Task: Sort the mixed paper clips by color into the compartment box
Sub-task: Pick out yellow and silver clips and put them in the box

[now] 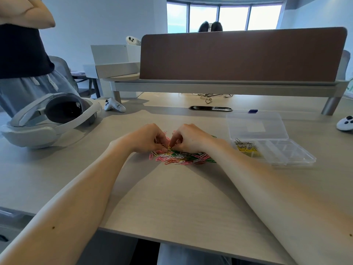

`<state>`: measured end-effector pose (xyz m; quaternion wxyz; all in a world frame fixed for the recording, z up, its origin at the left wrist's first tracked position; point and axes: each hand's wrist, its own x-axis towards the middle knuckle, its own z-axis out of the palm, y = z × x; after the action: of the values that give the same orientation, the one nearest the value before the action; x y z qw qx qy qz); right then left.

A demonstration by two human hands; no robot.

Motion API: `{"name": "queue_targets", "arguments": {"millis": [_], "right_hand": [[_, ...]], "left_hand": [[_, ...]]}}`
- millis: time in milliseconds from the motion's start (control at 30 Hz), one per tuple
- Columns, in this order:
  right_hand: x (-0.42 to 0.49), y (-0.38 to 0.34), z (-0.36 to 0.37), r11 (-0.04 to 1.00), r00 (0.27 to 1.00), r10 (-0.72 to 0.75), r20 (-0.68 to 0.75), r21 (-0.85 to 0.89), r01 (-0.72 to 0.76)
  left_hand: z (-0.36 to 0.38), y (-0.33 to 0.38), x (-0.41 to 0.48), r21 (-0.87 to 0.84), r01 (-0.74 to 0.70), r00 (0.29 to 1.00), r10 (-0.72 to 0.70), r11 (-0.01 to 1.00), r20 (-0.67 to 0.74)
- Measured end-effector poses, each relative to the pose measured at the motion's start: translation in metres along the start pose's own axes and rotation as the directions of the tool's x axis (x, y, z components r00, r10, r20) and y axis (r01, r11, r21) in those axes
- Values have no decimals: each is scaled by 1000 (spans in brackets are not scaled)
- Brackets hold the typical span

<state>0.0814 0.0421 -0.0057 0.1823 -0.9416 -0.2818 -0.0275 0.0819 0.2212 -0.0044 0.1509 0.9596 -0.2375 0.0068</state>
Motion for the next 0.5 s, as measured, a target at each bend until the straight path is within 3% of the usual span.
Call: {"name": "queue_targets", "arguments": {"millis": [233, 500], "right_hand": [[0, -1, 1, 1000, 1000, 28, -14, -14, -28], [-3, 1, 1, 998, 997, 67, -42, 23, -66]], "left_hand": [[0, 3, -1, 36, -1, 1000, 0, 999, 20], [-6, 1, -2, -26, 14, 998, -16, 1000, -62]]}}
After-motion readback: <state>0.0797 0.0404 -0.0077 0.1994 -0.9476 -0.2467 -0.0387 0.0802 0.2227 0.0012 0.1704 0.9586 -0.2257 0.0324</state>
